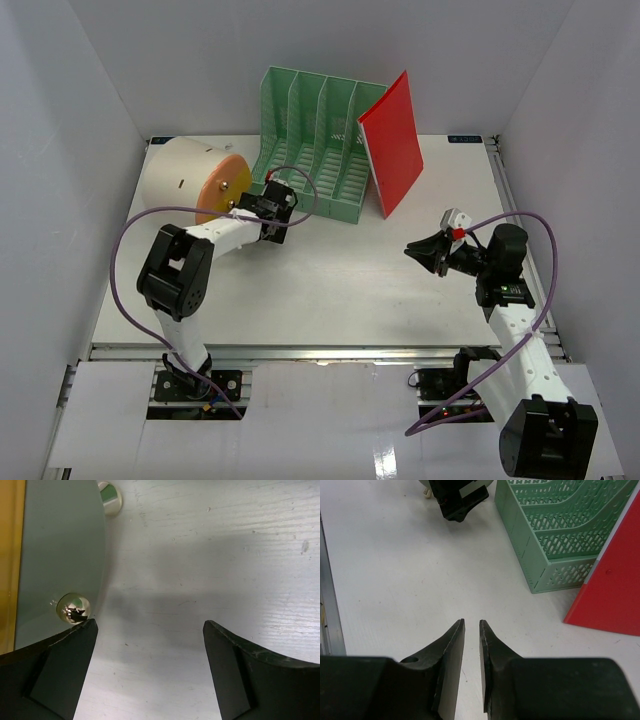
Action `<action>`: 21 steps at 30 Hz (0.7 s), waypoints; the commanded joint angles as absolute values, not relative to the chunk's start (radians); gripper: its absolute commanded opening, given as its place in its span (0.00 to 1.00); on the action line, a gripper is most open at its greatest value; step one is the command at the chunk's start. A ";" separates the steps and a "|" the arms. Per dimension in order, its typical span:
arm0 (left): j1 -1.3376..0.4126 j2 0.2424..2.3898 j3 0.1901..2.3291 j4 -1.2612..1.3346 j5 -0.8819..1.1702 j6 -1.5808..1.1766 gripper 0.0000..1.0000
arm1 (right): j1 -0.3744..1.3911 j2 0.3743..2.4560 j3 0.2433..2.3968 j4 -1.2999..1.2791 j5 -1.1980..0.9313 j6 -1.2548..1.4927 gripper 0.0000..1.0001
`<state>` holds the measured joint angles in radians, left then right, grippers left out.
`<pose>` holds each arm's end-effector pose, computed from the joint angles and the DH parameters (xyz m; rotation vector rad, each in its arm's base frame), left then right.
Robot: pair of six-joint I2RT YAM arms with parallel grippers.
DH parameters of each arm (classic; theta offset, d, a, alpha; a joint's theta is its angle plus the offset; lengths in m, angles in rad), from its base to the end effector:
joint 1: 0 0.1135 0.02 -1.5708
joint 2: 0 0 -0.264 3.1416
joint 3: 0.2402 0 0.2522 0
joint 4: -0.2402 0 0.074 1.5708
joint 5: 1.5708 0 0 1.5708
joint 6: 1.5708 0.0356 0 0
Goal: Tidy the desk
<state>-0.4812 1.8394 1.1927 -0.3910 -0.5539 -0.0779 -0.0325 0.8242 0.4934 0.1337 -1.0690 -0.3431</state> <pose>0.3408 -0.1568 0.1785 0.3036 2.4318 0.4835 0.1821 0.0253 0.2666 -0.9746 1.4026 0.6583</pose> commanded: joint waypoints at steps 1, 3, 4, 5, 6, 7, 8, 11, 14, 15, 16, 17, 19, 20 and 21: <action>-0.476 1.714 1.221 -0.404 -0.403 -0.100 0.98 | -0.040 0.818 0.498 0.146 -1.090 -0.357 0.27; -0.477 1.647 1.197 -0.404 -0.248 -0.116 0.98 | -0.040 0.820 0.503 0.130 -1.084 -0.376 0.29; -0.478 1.597 1.177 -0.401 -0.197 -0.129 0.98 | -0.040 0.824 0.506 0.121 -1.077 -0.383 0.30; -0.479 1.543 1.153 -0.394 -0.139 -0.143 0.98 | -0.040 0.828 0.509 0.114 -1.068 -0.390 0.31; -0.480 1.493 1.129 -0.381 -0.074 -0.158 0.98 | -0.040 0.832 0.511 0.108 -1.059 -0.396 0.33; -0.482 1.454 1.108 -0.367 -0.027 -0.171 0.98 | -0.040 0.835 0.511 0.105 -1.053 -0.399 0.35; -0.482 1.401 1.077 -0.331 0.052 -0.194 0.98 | -0.040 0.841 0.516 0.101 -1.045 -0.401 0.37; -0.482 1.278 0.999 -0.205 0.271 -0.273 0.98 | -0.041 0.861 0.527 0.091 -1.030 -0.403 0.43; -0.490 1.260 0.971 -0.015 0.394 -0.394 0.98 | -0.043 0.861 0.529 0.088 -1.026 -0.406 0.50; -0.495 1.269 0.968 0.069 0.411 -0.425 0.98 | -0.046 0.858 0.528 0.086 -1.024 -0.407 0.54; -0.498 1.280 0.967 0.139 0.420 -0.456 0.98 | -0.050 0.855 0.527 0.085 -1.024 -0.409 0.58; -0.501 1.309 0.974 0.204 0.418 -0.493 0.98 | -0.056 0.848 0.525 0.087 -1.031 -0.410 0.66; -0.508 1.388 1.000 0.331 0.404 -0.565 0.98 | -0.075 0.831 0.518 0.089 -1.056 -0.411 0.87; -0.512 1.423 1.017 0.373 0.392 -0.585 0.98 | -0.088 0.822 0.516 0.089 -1.067 -0.414 0.92; -0.515 1.457 1.035 0.408 0.378 -0.598 0.98 | -0.097 0.819 0.514 0.089 -1.075 -0.414 0.95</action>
<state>-0.5018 1.3346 0.9932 0.1233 0.3282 -0.4435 -0.0596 0.8541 0.4938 0.0768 -1.0306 -0.4032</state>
